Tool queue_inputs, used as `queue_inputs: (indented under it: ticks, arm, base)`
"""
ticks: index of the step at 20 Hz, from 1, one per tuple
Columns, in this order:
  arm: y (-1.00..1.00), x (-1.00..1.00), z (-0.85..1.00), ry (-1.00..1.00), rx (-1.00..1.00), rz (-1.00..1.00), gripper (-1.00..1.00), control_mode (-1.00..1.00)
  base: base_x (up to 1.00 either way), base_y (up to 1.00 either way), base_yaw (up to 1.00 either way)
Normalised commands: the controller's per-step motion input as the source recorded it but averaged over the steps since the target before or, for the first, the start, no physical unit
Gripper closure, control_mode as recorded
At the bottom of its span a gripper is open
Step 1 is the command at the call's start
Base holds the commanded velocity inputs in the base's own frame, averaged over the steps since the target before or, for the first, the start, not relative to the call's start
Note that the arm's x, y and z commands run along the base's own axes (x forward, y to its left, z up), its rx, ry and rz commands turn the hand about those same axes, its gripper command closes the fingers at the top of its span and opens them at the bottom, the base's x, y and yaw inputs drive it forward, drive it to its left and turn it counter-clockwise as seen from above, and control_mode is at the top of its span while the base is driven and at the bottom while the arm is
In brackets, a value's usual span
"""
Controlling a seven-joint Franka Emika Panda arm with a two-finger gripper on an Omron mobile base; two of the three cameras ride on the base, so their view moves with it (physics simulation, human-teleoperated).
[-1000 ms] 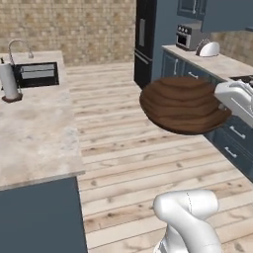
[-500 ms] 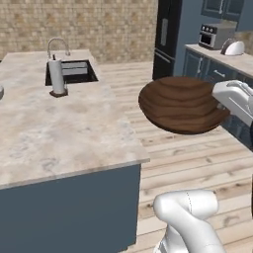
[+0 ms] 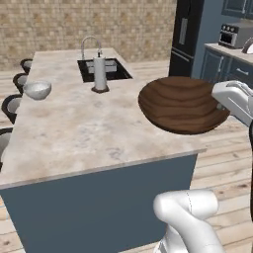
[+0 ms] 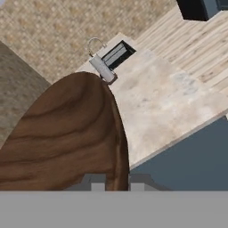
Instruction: Pick up the bowls from the cabinet and place each bowl in front of a stool on the dining counter.
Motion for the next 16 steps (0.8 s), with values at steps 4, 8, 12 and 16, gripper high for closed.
queue_inputs:
  ticks: [4, 8, 12, 16]
  arm:
    - [0.0, 0.0, 0.0, 0.0, 0.0, 0.0, 1.0, 1.0]
    - [0.0, 0.0, 0.0, 0.0, 0.0, 0.0, 1.0, 1.0]
    - [0.0, 0.0, 0.0, 0.0, 0.0, 0.0, 1.0, 1.0]
    - [0.0, 0.0, 0.0, 0.0, 0.0, 0.0, 1.0, 1.0]
  base:
    - [0.1, 1.0, 0.0]
    - [0.23, 1.0, 0.0]
    - [0.39, 1.0, 0.0]
    - [0.49, 1.0, -0.06]
